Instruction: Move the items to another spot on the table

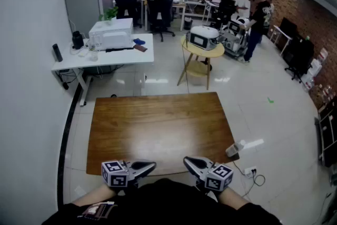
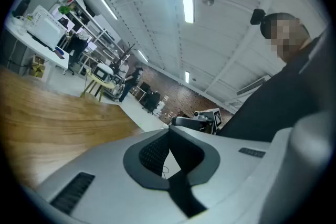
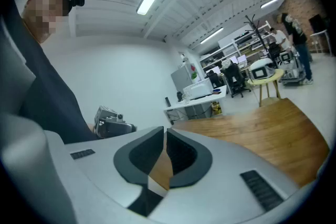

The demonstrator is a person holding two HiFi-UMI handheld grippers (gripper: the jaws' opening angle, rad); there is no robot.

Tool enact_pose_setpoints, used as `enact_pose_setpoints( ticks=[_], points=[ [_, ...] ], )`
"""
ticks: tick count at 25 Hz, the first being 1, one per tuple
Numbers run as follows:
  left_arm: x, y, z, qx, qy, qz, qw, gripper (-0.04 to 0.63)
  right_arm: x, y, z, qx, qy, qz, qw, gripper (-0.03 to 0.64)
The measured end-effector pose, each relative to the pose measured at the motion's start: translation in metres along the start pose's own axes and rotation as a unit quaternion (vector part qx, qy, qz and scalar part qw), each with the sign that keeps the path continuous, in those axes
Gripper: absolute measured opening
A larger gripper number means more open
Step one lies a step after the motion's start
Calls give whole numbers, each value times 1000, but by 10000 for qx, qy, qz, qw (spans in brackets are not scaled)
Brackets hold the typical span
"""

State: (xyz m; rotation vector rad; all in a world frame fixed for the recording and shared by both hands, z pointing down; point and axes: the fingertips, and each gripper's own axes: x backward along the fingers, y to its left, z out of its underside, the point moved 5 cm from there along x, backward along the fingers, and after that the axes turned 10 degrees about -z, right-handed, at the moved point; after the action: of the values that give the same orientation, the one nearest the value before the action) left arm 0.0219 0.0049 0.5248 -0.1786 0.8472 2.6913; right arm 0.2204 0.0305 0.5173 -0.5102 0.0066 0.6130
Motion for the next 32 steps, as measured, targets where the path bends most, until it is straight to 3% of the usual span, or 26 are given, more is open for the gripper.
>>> enact_pose_setpoints(
  ticks=[6,10,14,18,23,28,30,32],
  points=[
    [-117,-3,-3,-445,294,150,9985,-8,106,-100,-12,527,-185,886,9945,30],
    [-229,-14,-8,-541,334,210,9978,-8,209,-177,-14,757,-170,1547,9849,113],
    [-331,-35,0,-1416,707,265,9870,-8,268,-235,1,595,259,1828,9810,251],
    [-395,-46,21,-1909,1052,364,9753,-8,268,-272,42,613,991,1873,9754,355],
    [-415,-40,64,-2031,1560,650,9645,-8,209,-293,97,680,1706,2086,9606,407],
    [-442,-59,66,-2071,1895,717,9571,-8,207,-326,104,848,2132,2419,9428,407],
    [-427,-48,59,-2040,1854,601,9594,-8,196,-326,104,910,2151,2358,9433,311],
    [-408,-32,52,-1917,1680,383,9662,-8,184,-325,105,863,2129,2250,9469,300]
  ],
)
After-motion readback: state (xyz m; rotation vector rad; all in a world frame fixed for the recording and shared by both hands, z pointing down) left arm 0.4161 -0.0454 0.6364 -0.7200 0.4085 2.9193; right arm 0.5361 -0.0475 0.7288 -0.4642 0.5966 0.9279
